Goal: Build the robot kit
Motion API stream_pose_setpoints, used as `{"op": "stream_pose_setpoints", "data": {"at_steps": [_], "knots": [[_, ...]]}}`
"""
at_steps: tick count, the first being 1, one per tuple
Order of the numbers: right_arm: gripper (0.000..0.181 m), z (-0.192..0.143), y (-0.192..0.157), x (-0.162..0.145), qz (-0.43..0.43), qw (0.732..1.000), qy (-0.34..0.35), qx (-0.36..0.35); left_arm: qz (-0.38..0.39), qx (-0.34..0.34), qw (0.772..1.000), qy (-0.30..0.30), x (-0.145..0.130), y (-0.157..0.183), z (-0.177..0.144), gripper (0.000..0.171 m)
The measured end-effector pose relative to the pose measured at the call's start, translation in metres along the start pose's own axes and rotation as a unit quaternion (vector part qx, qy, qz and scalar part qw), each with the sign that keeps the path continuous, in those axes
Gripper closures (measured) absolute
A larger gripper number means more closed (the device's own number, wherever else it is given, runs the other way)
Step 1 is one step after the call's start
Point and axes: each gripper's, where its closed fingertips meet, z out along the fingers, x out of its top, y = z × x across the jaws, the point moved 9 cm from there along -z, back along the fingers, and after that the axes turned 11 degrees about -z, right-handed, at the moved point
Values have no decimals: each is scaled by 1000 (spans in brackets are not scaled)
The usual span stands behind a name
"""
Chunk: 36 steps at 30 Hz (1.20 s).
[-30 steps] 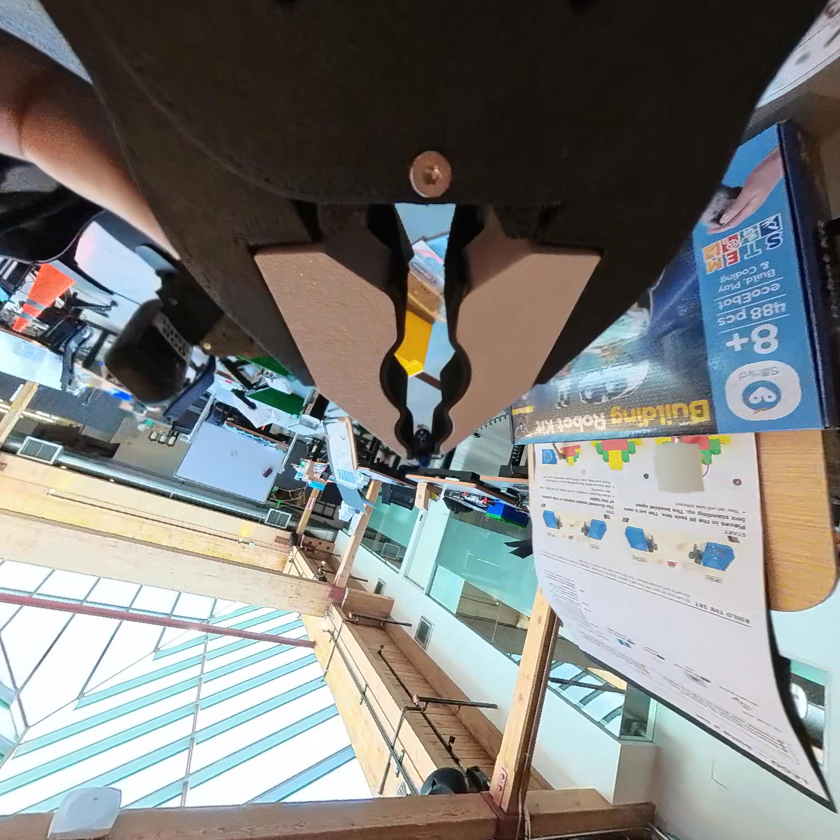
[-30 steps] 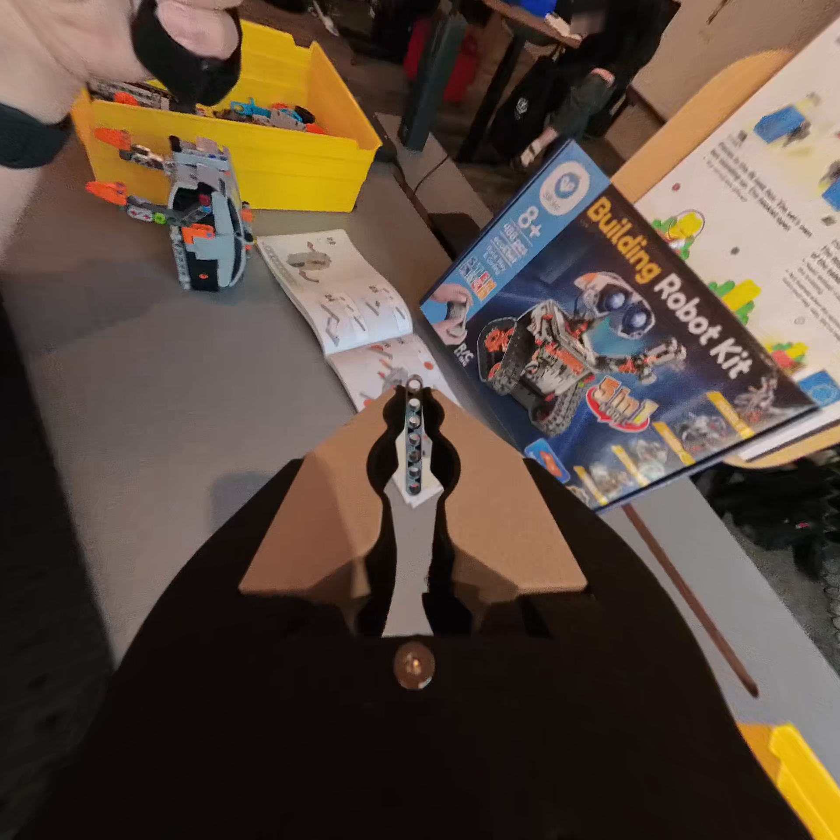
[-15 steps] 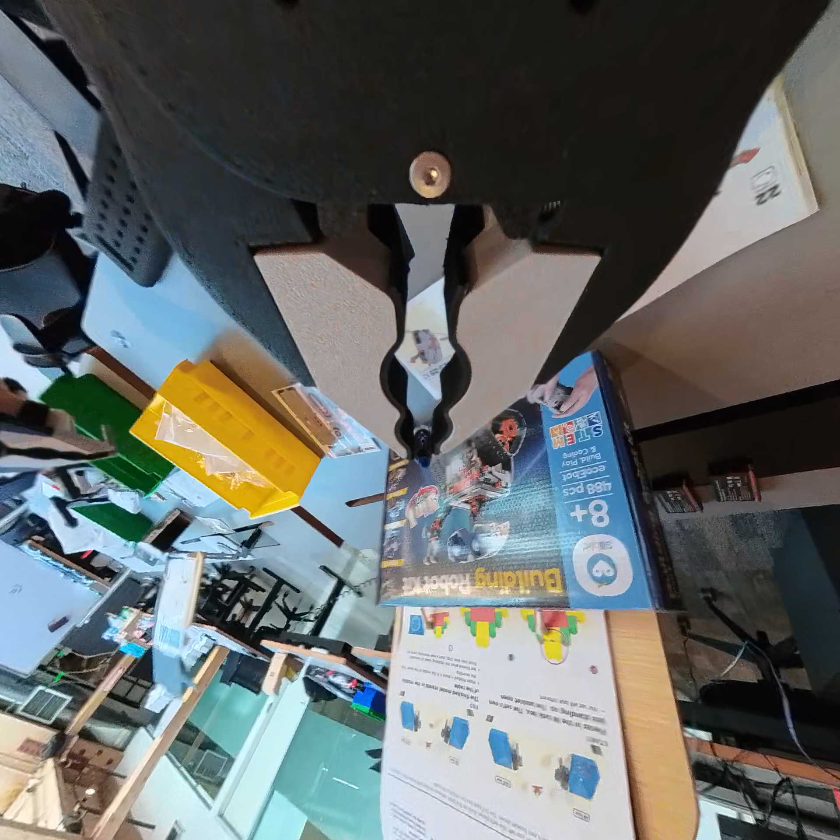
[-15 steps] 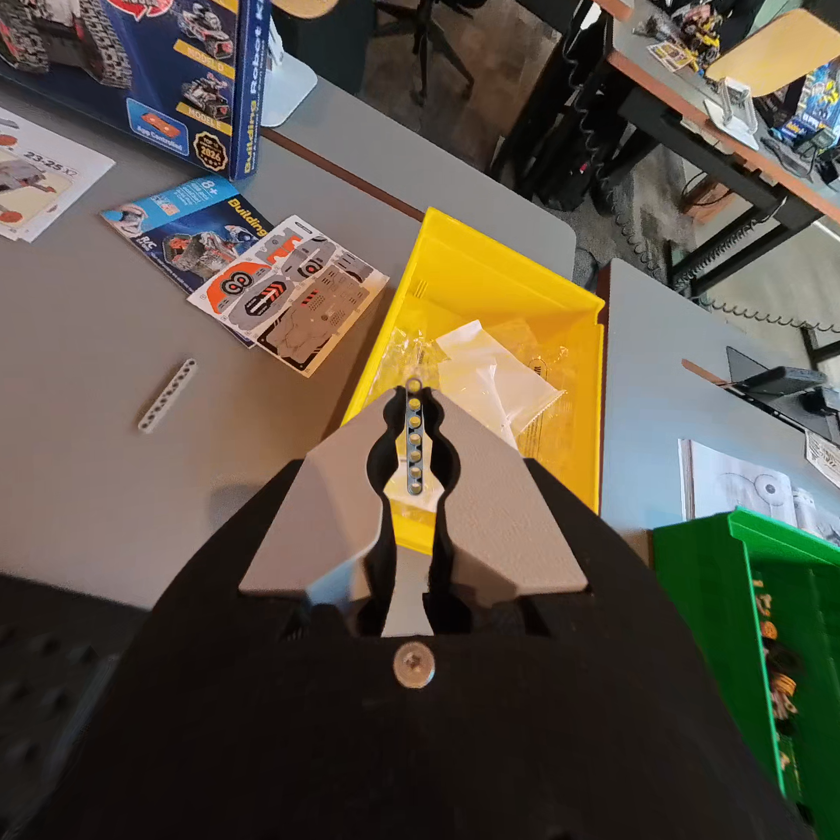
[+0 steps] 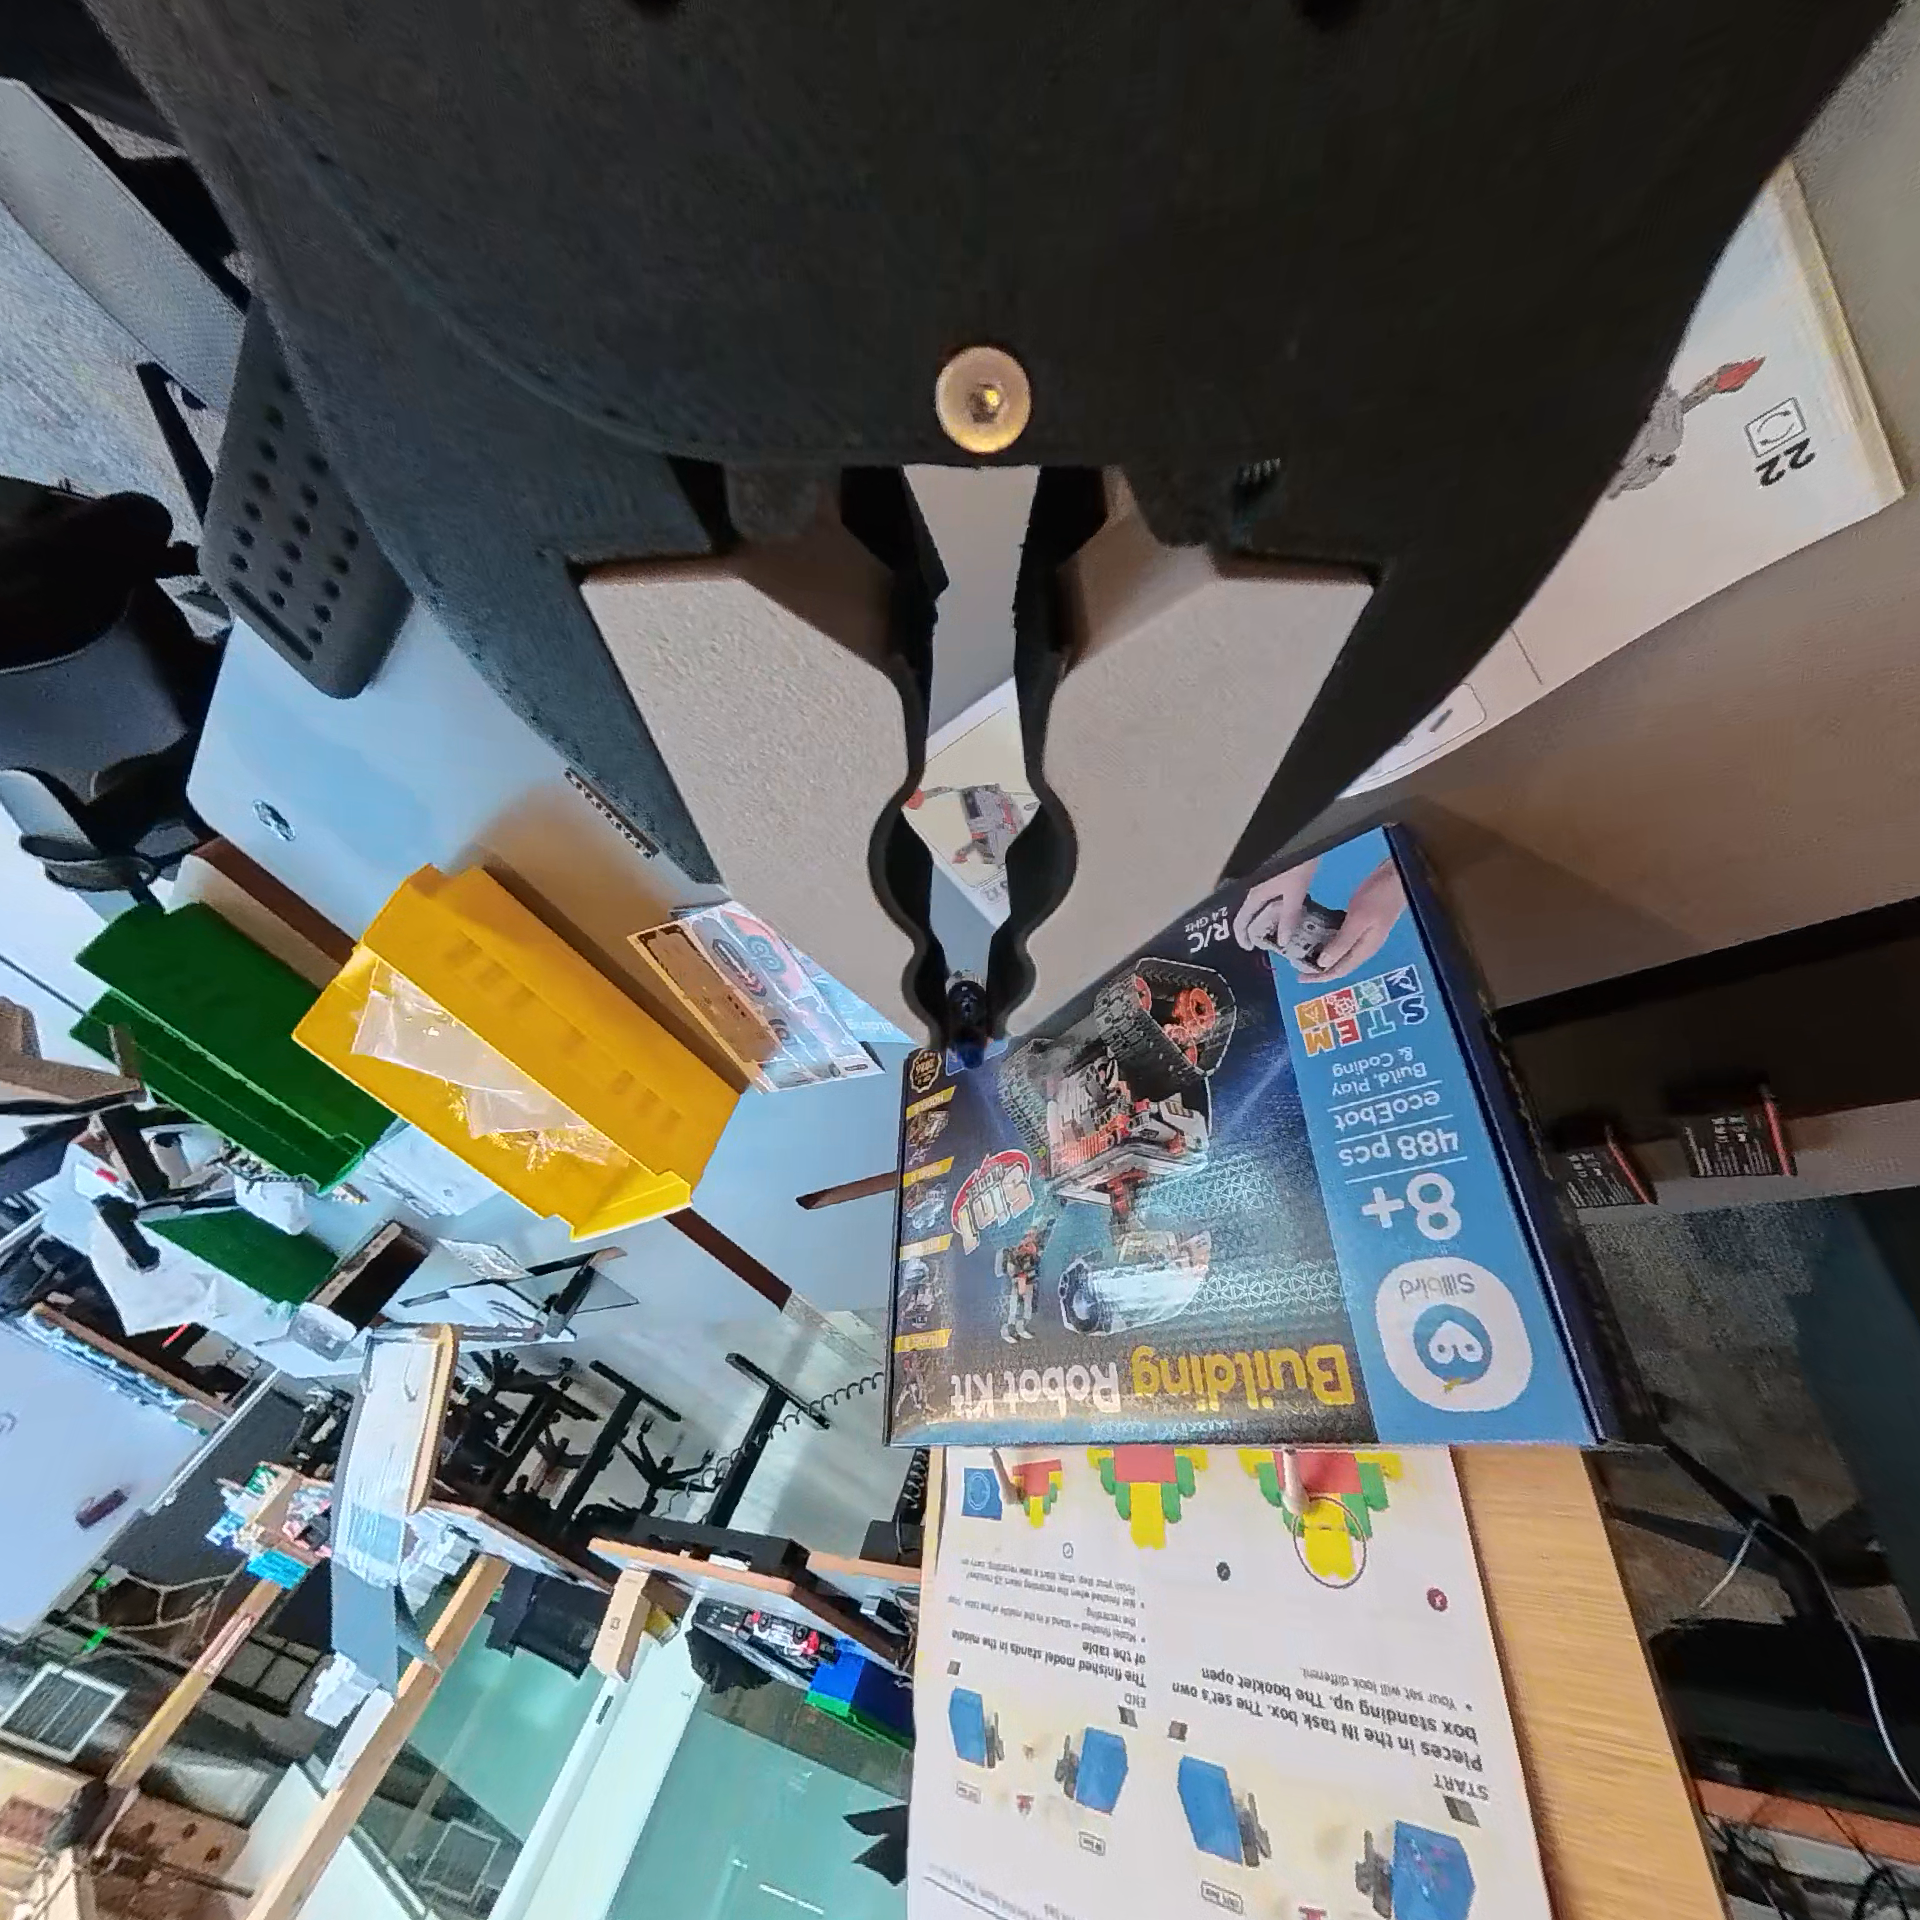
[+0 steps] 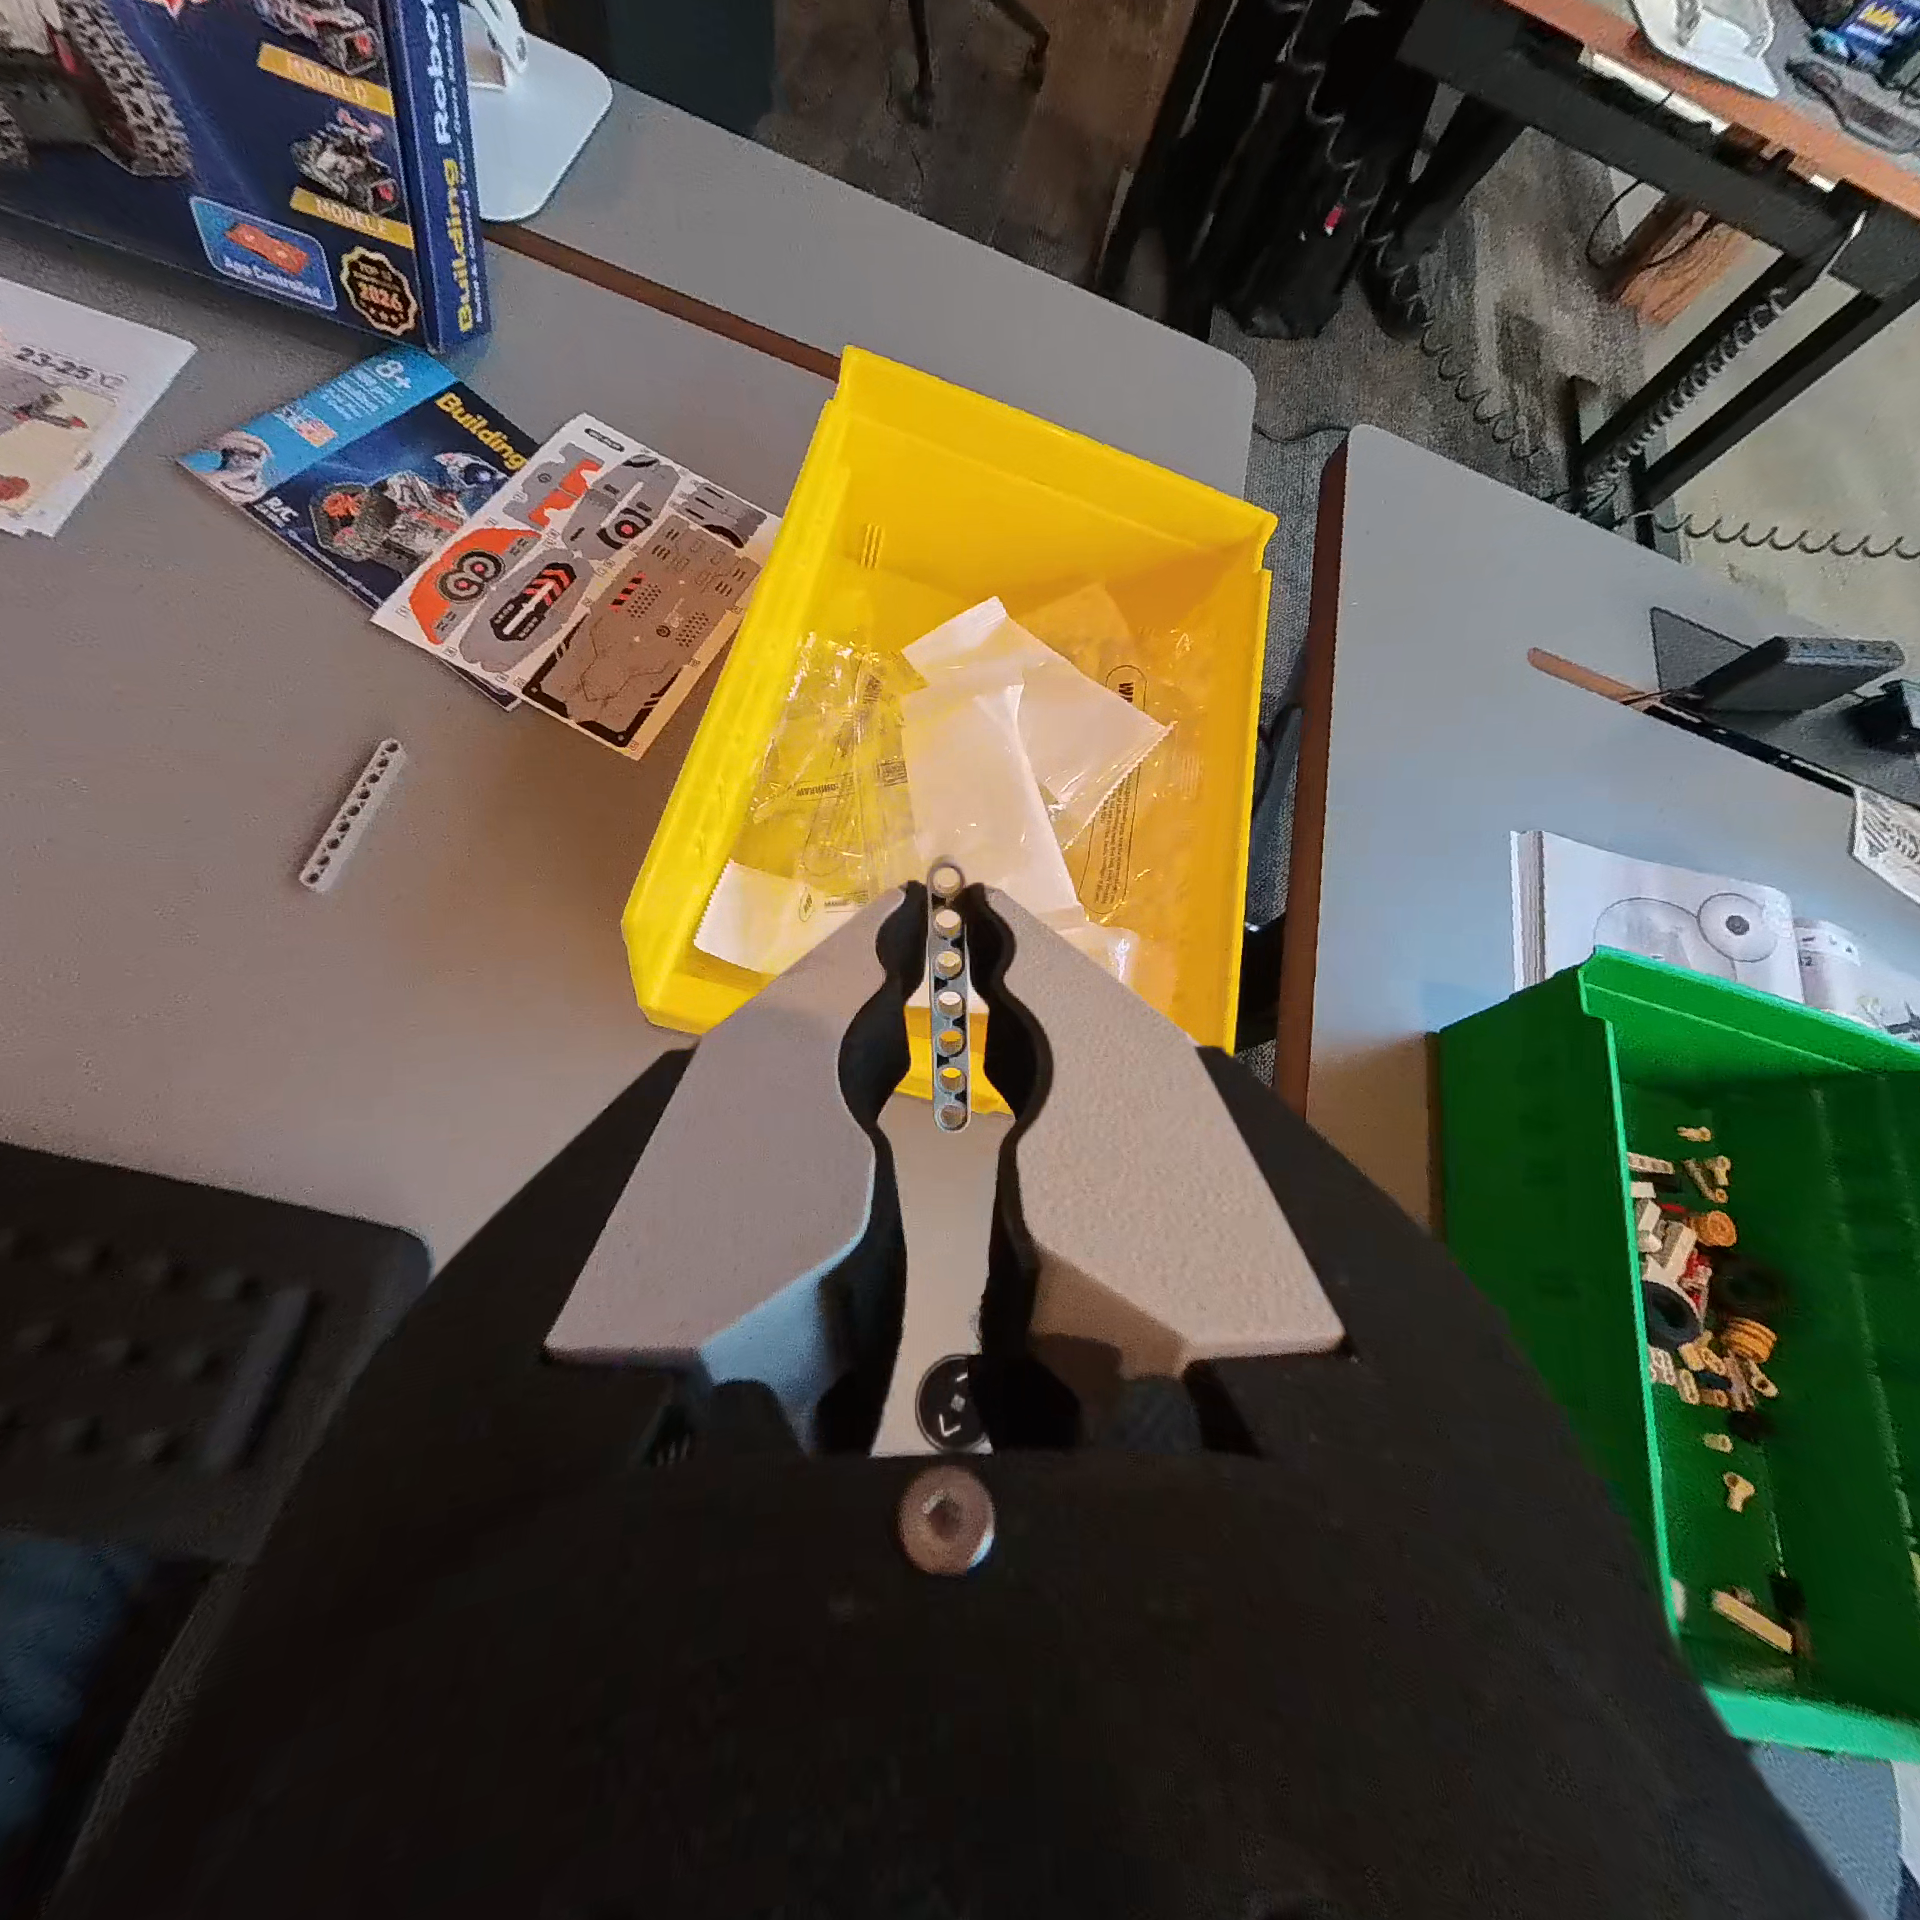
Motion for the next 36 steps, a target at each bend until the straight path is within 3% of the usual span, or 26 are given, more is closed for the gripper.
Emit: {"op": "stream_pose_setpoints", "data": {"at_steps": [3, 6, 8, 10, 11, 13, 16, 18, 20, 23, 25, 27, 30, 32, 34, 36], "knots": [[176, 8, -13, 7, 42, 997, 50, 41, -16, -35, 999, -10, -3, 8, 5, 166], [177, 25, -97, 54, 28, 966, 210, 149, -13, -169, 985, -38, -17, 60, 30, 166], [176, 55, -152, 80, 28, 948, 263, 178, 34, -184, 981, -47, -34, 95, 58, 166], [176, 77, -184, 93, 7, 947, 269, 177, 81, -162, 982, -43, -48, 111, 74, 165], [176, 78, -186, 94, -4, 948, 264, 175, 112, -118, 986, -27, -47, 105, 70, 165], [176, 63, -156, 82, -21, 958, 241, 154, 129, -63, 990, -1, -35, 82, 36, 165], [176, 29, -85, 37, -31, 977, 180, 106, 89, -11, 996, 0, -23, 38, -35, 166], [177, 15, -68, 18, 14, 980, 167, 103, 46, 9, 999, 5, -35, 19, -61, 167], [177, 24, -100, 28, 13, 969, 209, 135, -11, -43, 999, 0, -65, 24, -47, 166], [176, 68, -193, 64, -5, 938, 245, 244, -69, -142, 987, -34, -115, 60, 14, 166], [176, 88, -235, 80, -31, 929, 245, 275, -90, -169, 981, -42, -130, 77, 39, 166], [176, 91, -227, 74, -72, 948, 218, 223, -66, -136, 988, -27, -123, 70, 26, 166], [176, 64, -145, 29, -49, 979, 155, 121, 4, 10, 1000, 25, -91, 24, -53, 166], [176, 47, -96, -1, -4, 989, 121, 80, -1, 71, 996, 59, -74, -4, -103, 166], [176, 37, -82, -6, 20, 987, 137, 80, -21, 69, 994, 78, -66, -12, -123, 166], [176, 38, -90, 6, 15, 982, 161, 93, -25, 49, 995, 80, -65, -9, -116, 166]]}}
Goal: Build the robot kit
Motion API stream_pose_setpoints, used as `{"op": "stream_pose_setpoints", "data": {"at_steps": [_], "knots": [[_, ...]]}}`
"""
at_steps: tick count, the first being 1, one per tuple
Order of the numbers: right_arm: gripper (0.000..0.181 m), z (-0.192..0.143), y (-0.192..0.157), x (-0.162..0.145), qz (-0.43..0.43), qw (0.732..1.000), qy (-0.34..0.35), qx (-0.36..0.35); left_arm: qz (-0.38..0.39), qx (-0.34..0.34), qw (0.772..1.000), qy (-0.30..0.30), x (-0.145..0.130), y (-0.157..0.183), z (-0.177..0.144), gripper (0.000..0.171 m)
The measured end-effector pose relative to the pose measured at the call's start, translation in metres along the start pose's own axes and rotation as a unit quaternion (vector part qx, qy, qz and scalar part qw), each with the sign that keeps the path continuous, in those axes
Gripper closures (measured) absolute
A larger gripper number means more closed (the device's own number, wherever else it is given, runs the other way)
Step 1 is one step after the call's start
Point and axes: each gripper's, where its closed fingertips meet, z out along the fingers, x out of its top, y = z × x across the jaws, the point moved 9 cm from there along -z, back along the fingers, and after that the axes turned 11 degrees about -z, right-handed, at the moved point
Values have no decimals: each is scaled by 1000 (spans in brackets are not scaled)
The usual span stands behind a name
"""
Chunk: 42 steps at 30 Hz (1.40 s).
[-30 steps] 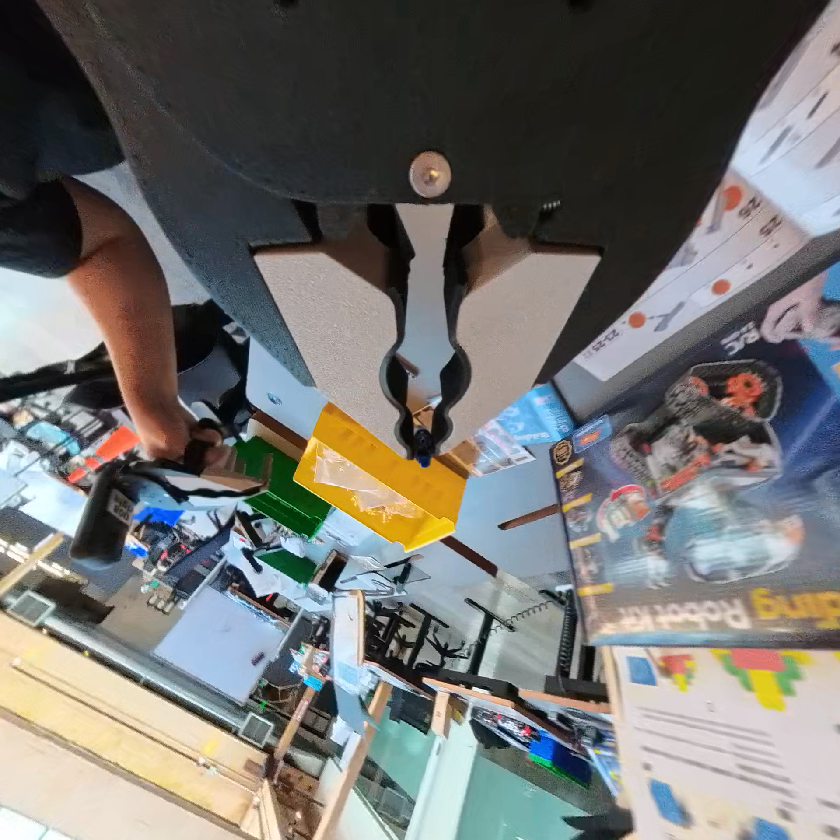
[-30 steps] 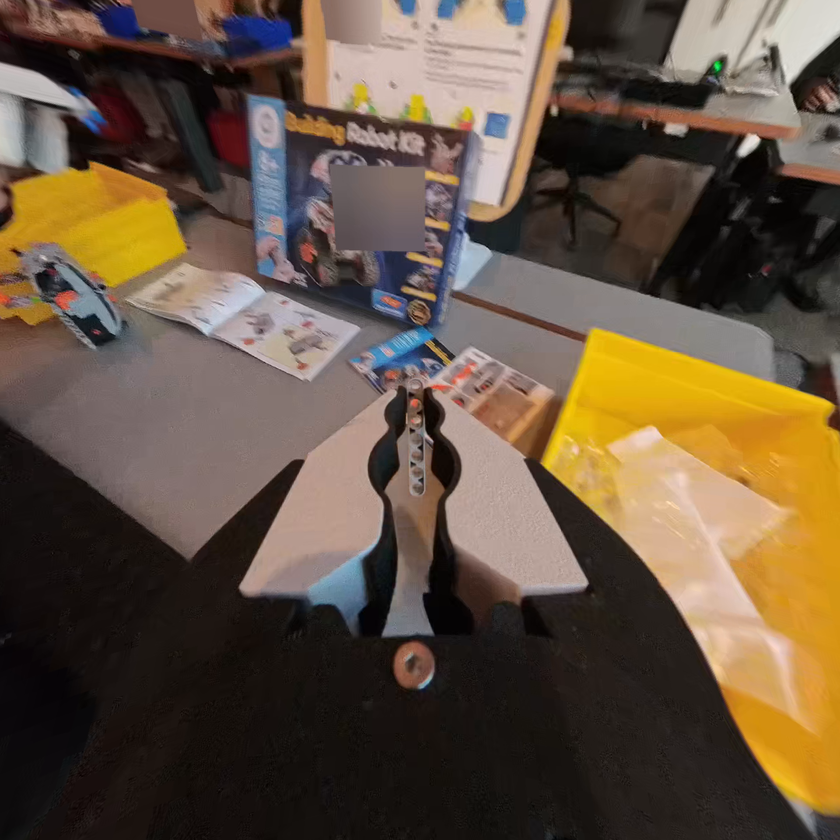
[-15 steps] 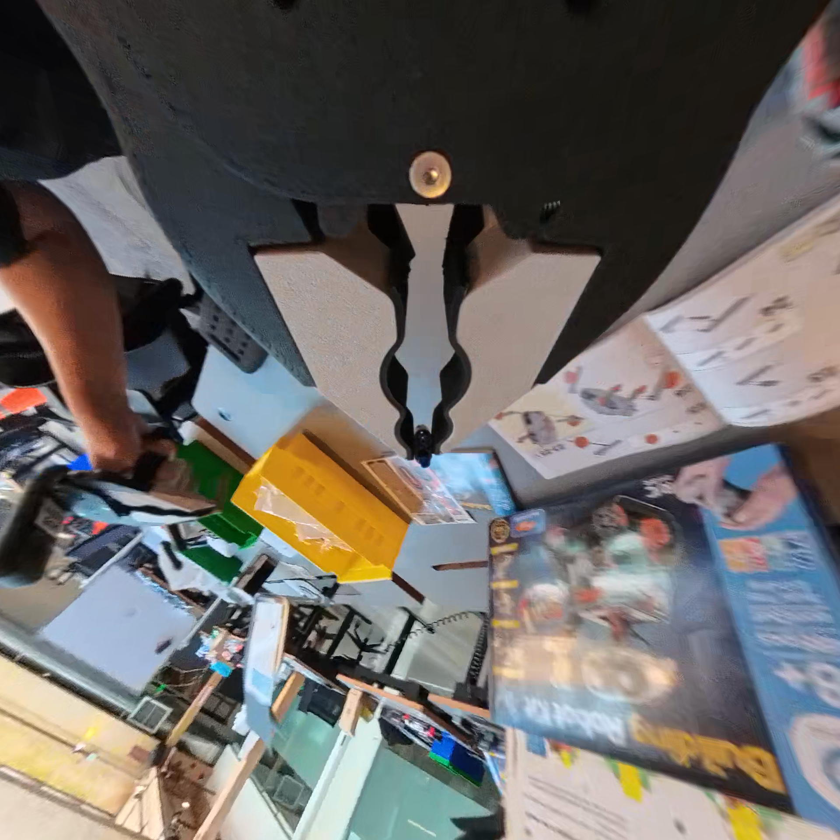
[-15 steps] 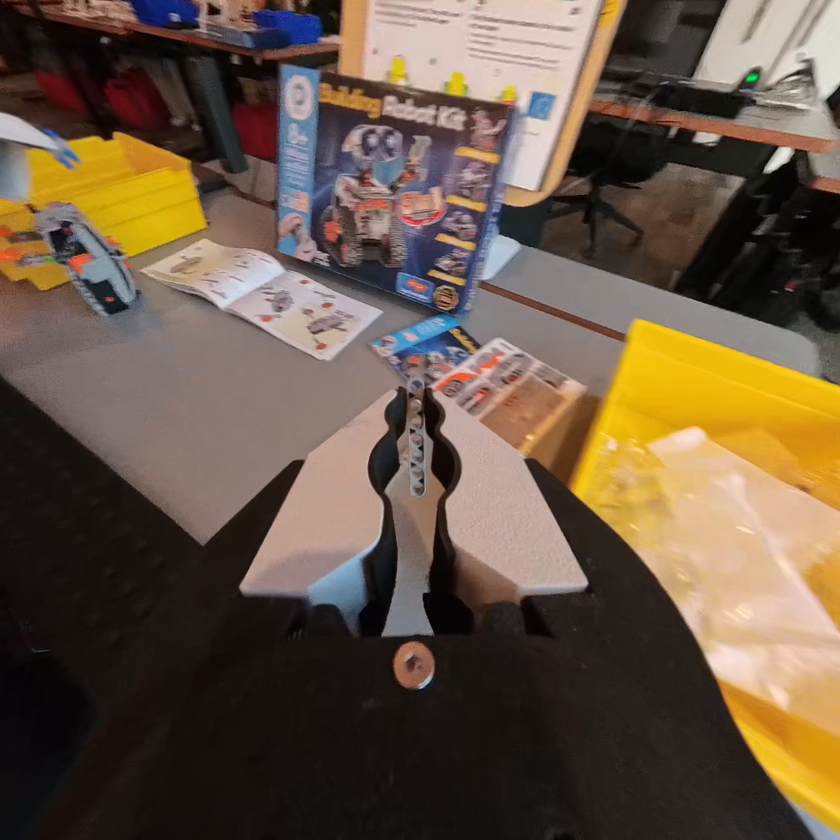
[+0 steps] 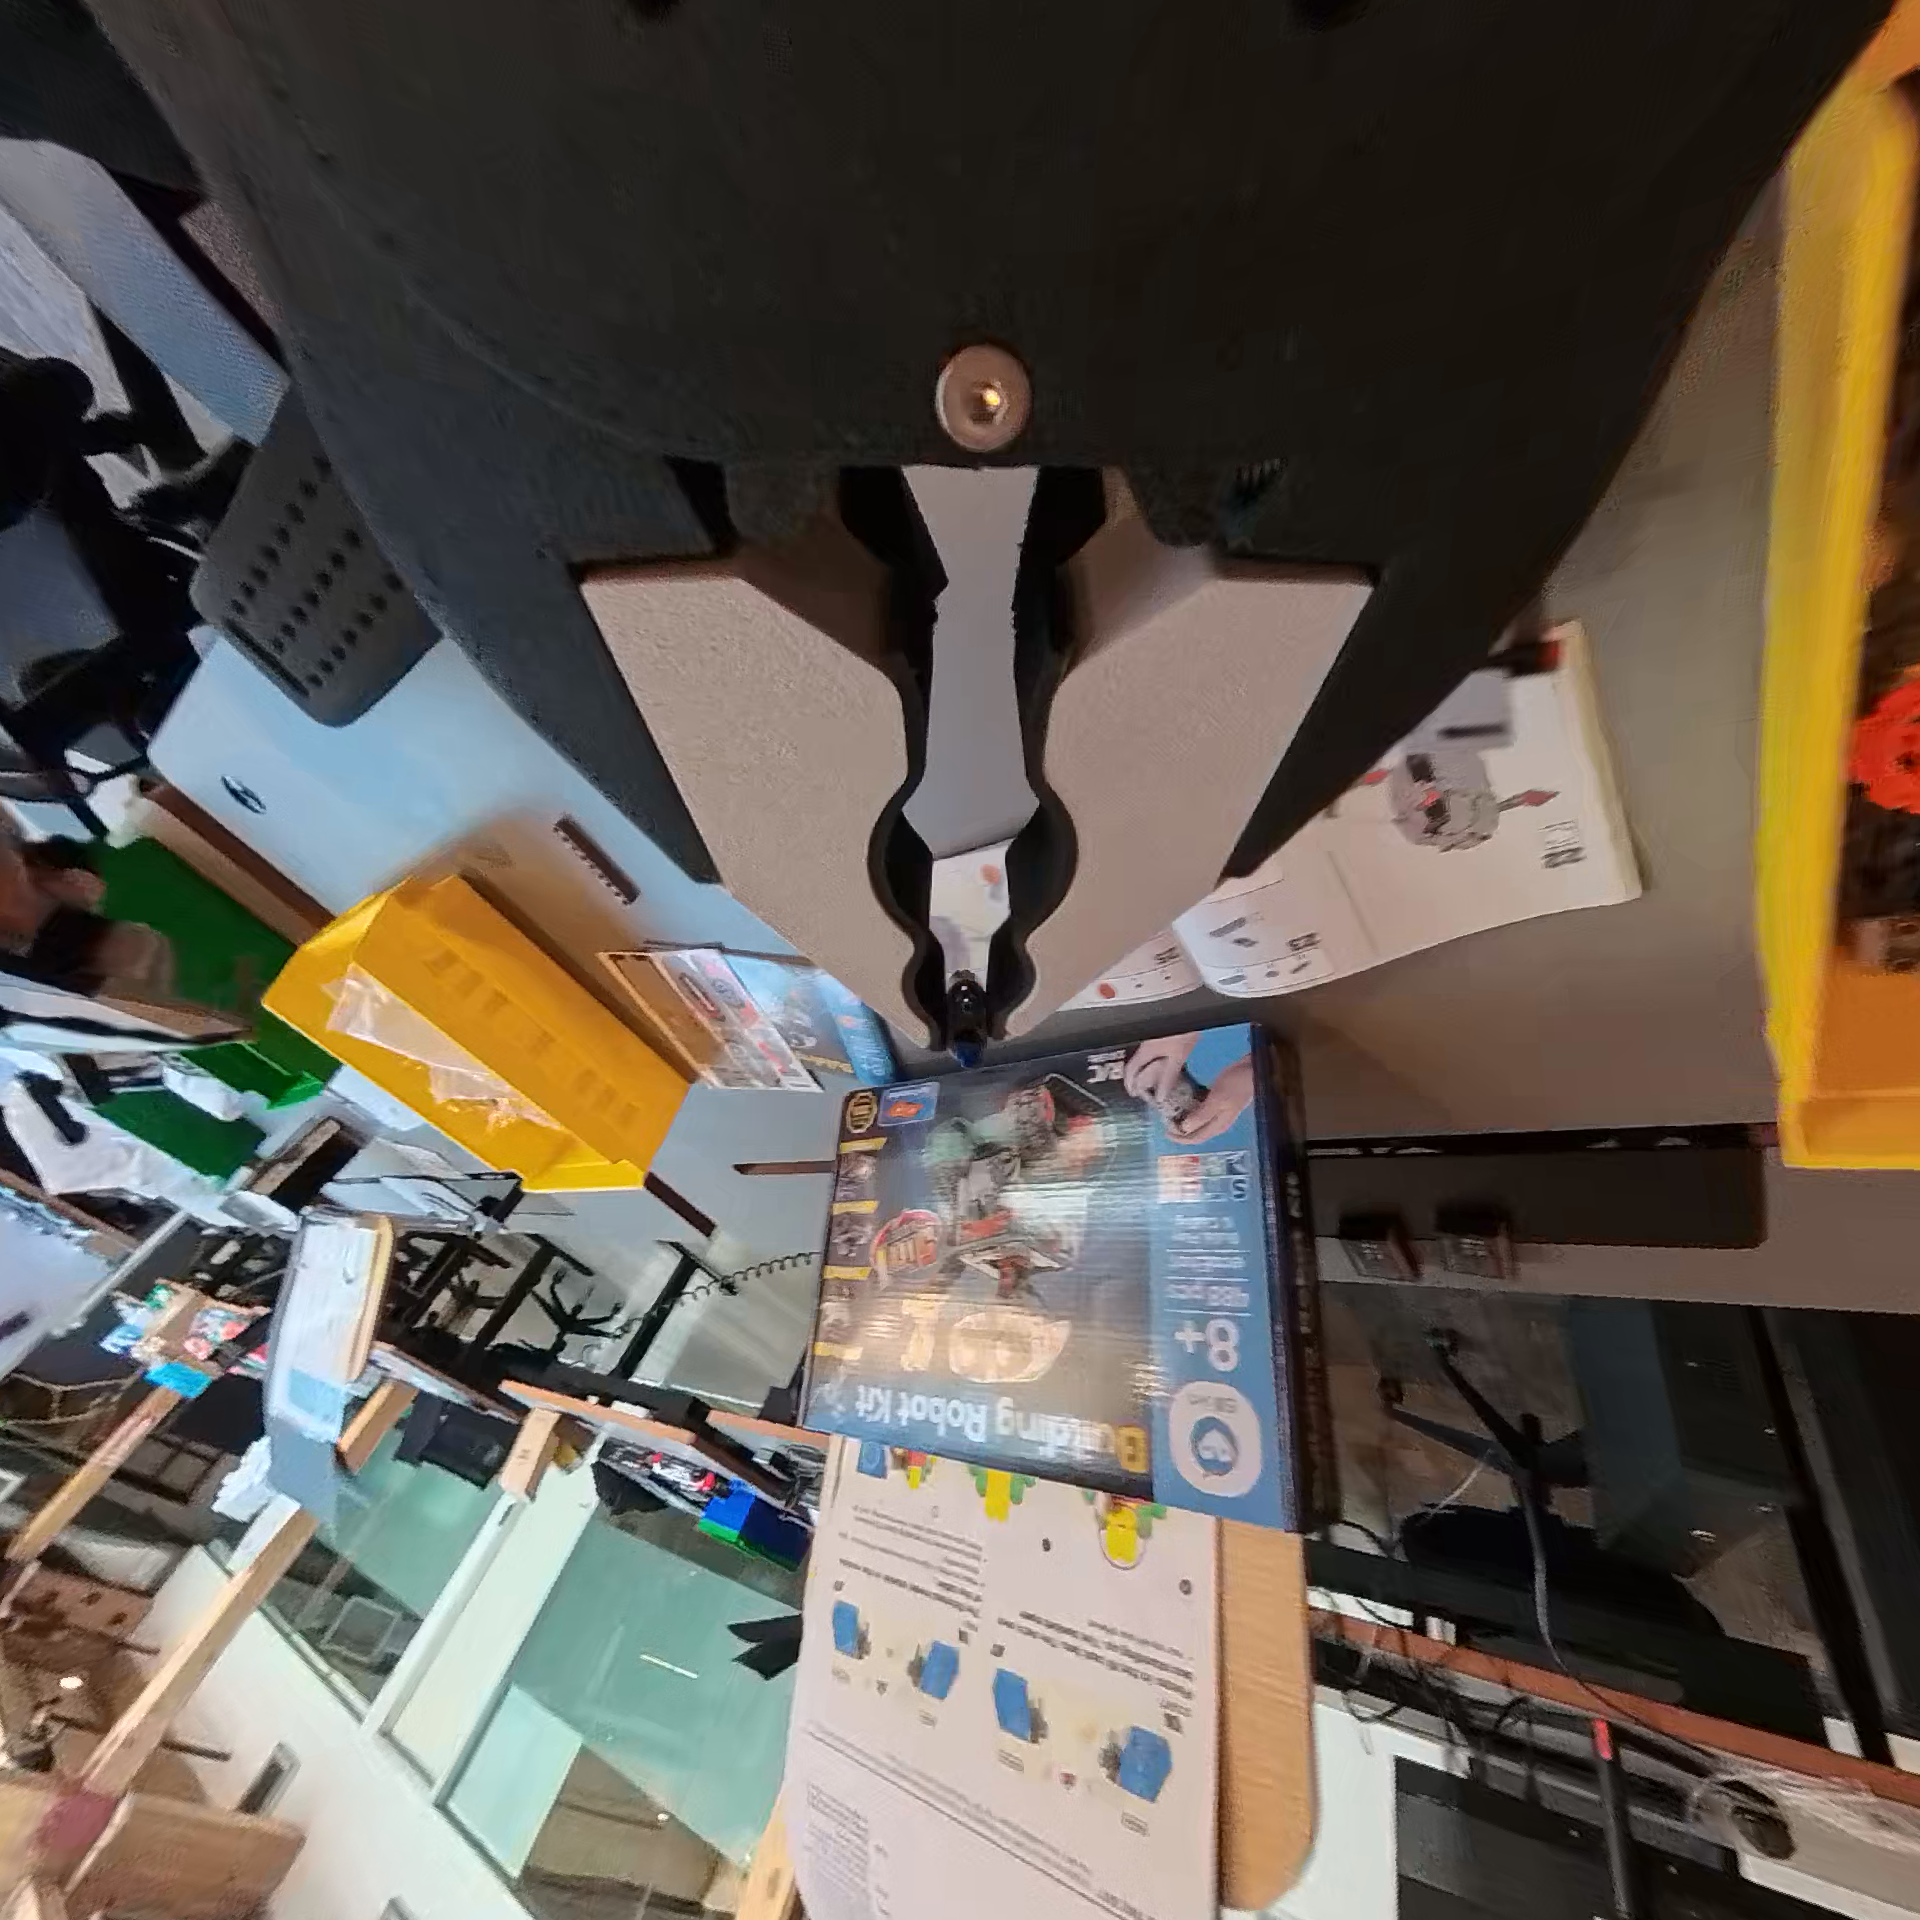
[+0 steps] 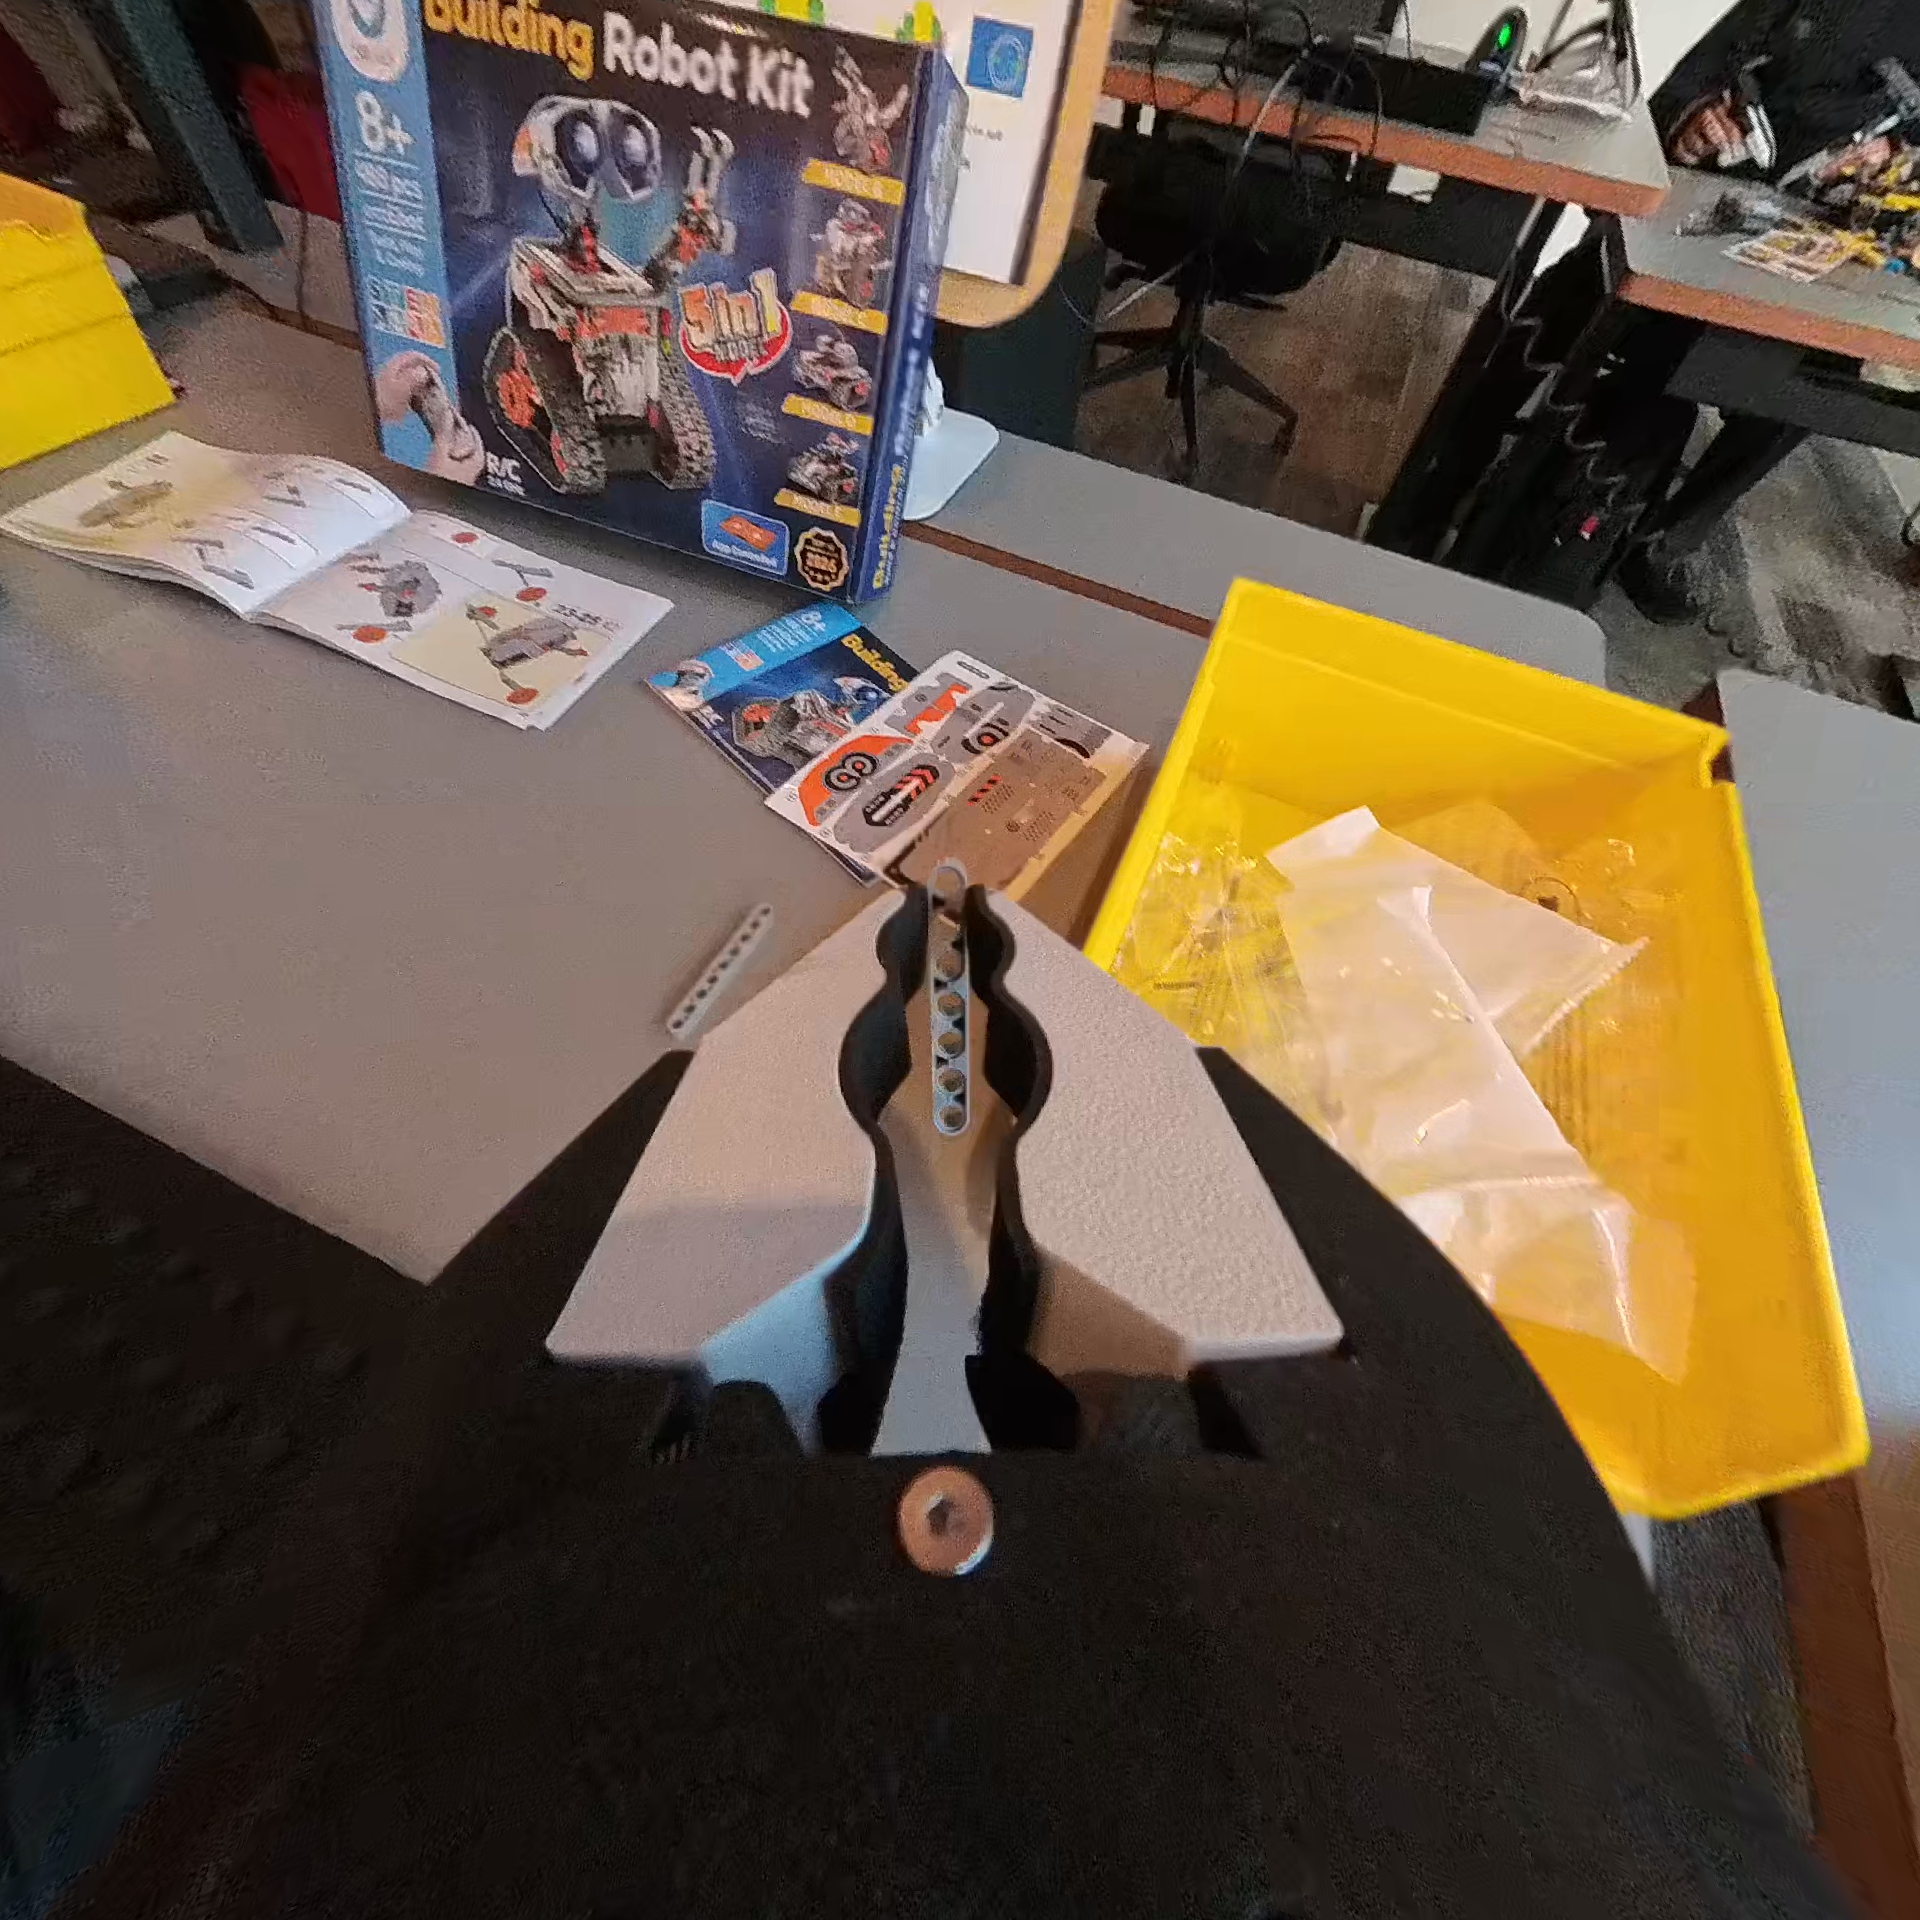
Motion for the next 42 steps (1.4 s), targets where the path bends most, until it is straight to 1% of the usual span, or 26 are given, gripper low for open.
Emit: {"op": "stream_pose_setpoints", "data": {"at_steps": [2, 4, 5, 6, 7, 8, 10, 13, 15, 16, 17, 18, 20, 21, 22, 23, 25, 27, 28, 29, 33, 37, 38, 40, 41, 42], "knots": [[176, 21, -14, 11, -5, 999, 26, 34, -15, -38, 999, -12, -7, 9, 24, 166], [176, 50, -30, 20, 11, 993, 69, 98, -45, -90, 995, -16, -13, 19, 52, 166], [176, 66, -39, 26, 32, 984, 101, 140, -66, -121, 990, -13, -12, 24, 65, 166], [176, 79, -46, 35, 68, 968, 144, 192, -89, -160, 983, -4, -9, 32, 79, 166], [176, 89, -52, 49, 118, 941, 193, 250, -113, -205, 972, 6, -2, 41, 91, 166], [176, 97, -57, 65, 168, 902, 246, 311, -137, -249, 959, 15, 9, 51, 100, 166], [177, 111, -63, 100, 241, 810, 331, 419, -156, -316, 935, 25, 31, 71, 115, 166], [176, 137, -69, 140, 315, 694, 370, 531, -153, -361, 919, 45, 54, 82, 128, 166], [177, 154, -80, 160, 331, 642, 373, 581, -157, -371, 914, 43, 56, 75, 135, 166], [177, 162, -87, 167, 333, 628, 362, 603, -161, -372, 913, 40, 53, 69, 139, 167], [177, 170, -94, 172, 331, 626, 349, 614, -169, -369, 913, 32, 49, 63, 145, 167], [177, 178, -100, 176, 317, 639, 338, 614, -176, -369, 912, 18, 45, 58, 151, 167], [177, 195, -109, 178, 281, 691, 322, 584, -190, -380, 905, -7, 37, 55, 159, 167], [177, 202, -111, 178, 267, 710, 325, 564, -198, -382, 903, -9, 34, 55, 162, 166], [177, 208, -112, 178, 266, 717, 318, 561, -204, -384, 901, -13, 30, 56, 166, 166], [177, 213, -113, 176, 276, 716, 304, 565, -205, -386, 899, -22, 27, 59, 170, 167], [177, 220, -112, 172, 292, 710, 306, 563, -197, -386, 900, -41, 20, 64, 179, 166], [177, 229, -114, 163, 298, 723, 297, 548, -194, -384, 902, -35, 15, 67, 185, 167], [177, 233, -116, 160, 303, 723, 297, 545, -194, -386, 901, -36, 12, 68, 188, 167], [177, 238, -117, 156, 312, 716, 299, 548, -195, -385, 901, -37, 9, 69, 191, 167], [177, 250, -123, 149, 367, 668, 309, 569, -198, -381, 902, -36, 0, 70, 201, 167], [177, 257, -134, 143, 380, 664, 311, 564, -200, -379, 903, -27, -4, 70, 206, 167], [177, 259, -135, 142, 387, 659, 314, 564, -202, -379, 903, -28, -5, 70, 207, 167], [177, 260, -136, 142, 402, 632, 321, 580, -206, -378, 902, -31, -7, 69, 209, 167], [177, 260, -138, 142, 408, 622, 324, 584, -208, -378, 901, -30, -8, 69, 209, 167], [177, 260, -139, 140, 411, 619, 325, 584, -209, -378, 901, -32, -9, 69, 210, 167]]}}
